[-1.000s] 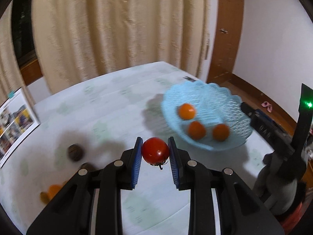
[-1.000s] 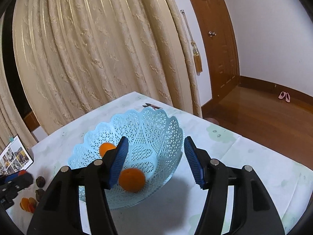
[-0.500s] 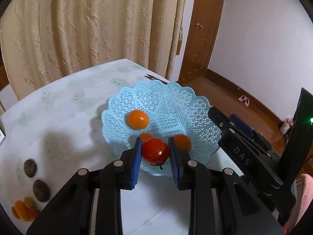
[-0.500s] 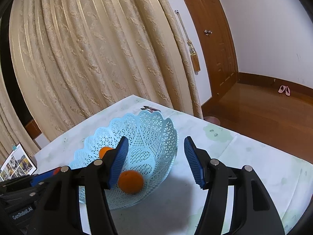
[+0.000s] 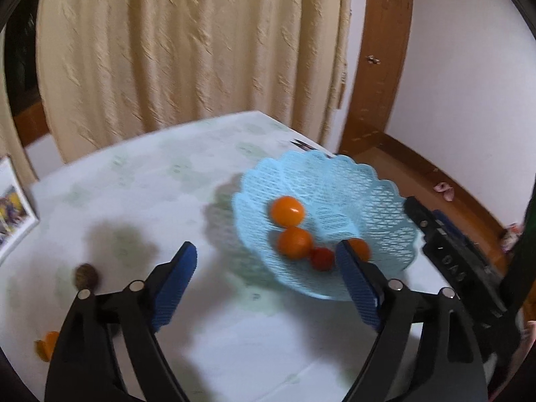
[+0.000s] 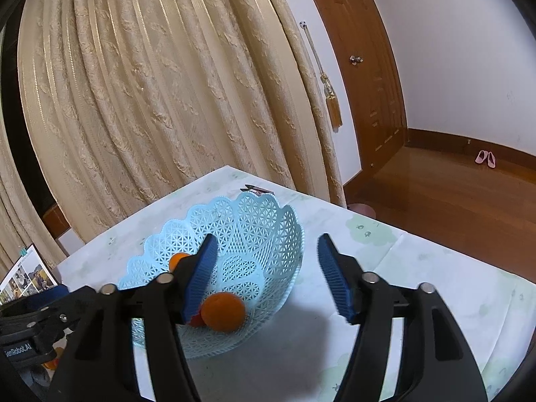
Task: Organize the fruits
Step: 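Withdraw both open tools from the basket back toward the remaining fruit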
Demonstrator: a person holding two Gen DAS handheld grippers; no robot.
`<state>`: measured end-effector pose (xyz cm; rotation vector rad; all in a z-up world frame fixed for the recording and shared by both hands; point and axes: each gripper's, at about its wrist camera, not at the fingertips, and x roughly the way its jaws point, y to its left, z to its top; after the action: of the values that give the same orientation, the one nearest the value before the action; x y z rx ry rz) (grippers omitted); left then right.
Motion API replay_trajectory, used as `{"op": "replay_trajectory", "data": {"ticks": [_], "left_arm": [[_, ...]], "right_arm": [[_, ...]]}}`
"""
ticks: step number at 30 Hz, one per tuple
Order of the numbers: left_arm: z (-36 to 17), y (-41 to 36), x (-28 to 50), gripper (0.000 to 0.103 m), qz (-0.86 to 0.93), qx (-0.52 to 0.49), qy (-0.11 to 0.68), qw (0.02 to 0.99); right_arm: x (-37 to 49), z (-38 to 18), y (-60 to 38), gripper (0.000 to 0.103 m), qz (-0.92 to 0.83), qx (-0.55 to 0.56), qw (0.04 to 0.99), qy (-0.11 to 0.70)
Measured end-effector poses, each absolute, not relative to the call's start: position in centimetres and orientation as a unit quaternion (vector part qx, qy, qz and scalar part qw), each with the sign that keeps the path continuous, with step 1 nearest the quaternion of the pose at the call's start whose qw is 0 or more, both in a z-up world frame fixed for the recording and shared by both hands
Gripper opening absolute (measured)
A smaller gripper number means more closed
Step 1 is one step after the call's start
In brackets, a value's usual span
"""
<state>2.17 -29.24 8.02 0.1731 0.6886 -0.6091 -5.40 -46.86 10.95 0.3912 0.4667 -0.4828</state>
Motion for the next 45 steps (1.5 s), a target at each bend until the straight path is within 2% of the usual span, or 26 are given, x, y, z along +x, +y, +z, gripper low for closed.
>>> {"op": "replay_trajectory", "data": {"ticks": [4,21,32,45], "left_arm": [[8.2,-27.9,2.0,0.089,-0.272,0.093,0.325,0.901],[8.2,-17.0,2.5,0.089,-0.169,0.078,0.321,0.928],[5.5,-8.1,3.5,0.089,-0.086,0.055,0.355,0.929],[2.3,-2.2,3.4,0.089,-0.044,0.045,0.389,0.919]], "right_arm": [[-5.5,11.2,-46.5,0.067,-0.236,0.180,0.929,0.220],[-5.1,11.3,-44.4,0.067,-0.233,0.136,0.936,0.228],[-4.4,11.7,-40.3,0.072,-0.173,0.120,0.945,0.250],[-2.6,11.8,-34.1,0.073,-0.080,0.107,0.949,0.285]]}}
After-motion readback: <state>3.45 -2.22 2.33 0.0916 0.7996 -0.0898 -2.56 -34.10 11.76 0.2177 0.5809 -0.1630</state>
